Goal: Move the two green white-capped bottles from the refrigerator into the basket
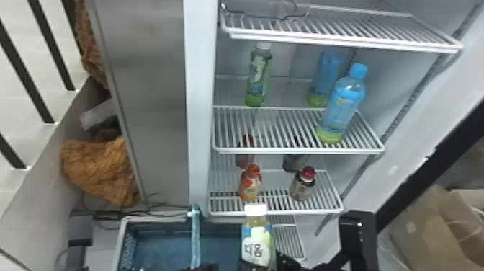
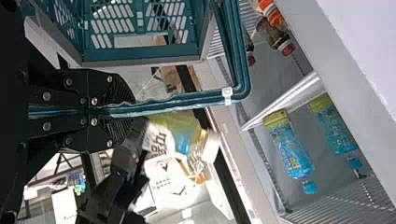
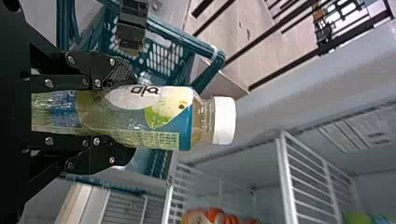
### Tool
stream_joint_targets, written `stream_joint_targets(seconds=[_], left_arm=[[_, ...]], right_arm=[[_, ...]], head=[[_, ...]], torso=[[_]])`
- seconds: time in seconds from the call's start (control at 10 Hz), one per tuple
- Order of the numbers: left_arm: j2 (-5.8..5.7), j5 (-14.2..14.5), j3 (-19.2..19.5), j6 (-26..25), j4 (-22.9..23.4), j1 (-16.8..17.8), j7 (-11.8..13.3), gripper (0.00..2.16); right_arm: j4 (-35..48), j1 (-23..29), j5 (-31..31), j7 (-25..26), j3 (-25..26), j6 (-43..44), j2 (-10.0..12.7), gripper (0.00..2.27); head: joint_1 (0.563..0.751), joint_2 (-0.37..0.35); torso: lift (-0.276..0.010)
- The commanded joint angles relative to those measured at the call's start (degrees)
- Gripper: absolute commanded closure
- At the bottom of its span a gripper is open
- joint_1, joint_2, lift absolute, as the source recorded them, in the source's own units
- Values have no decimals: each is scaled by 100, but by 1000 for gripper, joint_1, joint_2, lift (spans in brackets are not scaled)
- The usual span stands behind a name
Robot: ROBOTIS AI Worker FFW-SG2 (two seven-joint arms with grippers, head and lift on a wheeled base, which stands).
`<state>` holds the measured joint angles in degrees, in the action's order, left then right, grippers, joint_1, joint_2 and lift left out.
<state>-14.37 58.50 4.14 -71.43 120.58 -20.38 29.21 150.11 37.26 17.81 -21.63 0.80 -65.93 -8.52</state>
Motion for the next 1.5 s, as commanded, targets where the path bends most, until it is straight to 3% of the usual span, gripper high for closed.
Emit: stream_joint_targets(seconds=[0.0,0.6,0.7,1.0,1.4], left_arm=[[4,0,-2,0,0,0,-3,1202],[4,0,9,0,0,0,-3,1202],[4,0,9,0,0,-14,-3,1202],[4,0,9,0,0,-14,-3,1202],[13,0,20,14,0,-14,-3,1202]], right_arm=[[-435,-309,161,-51,-172,-16,-53,907],[-1349,-942,173,-51,-526,111,-88,907],[-1406,-998,196,-51,-583,111,-115,811],[-1420,-1040,173,-113,-606,125,-124,229],[-1279,-928,104,-122,-549,476,-124,162]], head=[[695,-140],[695,-68],[695,-61],[695,-44],[695,-44]], torso=[[-4],[-4],[-4],[-4],[-4]])
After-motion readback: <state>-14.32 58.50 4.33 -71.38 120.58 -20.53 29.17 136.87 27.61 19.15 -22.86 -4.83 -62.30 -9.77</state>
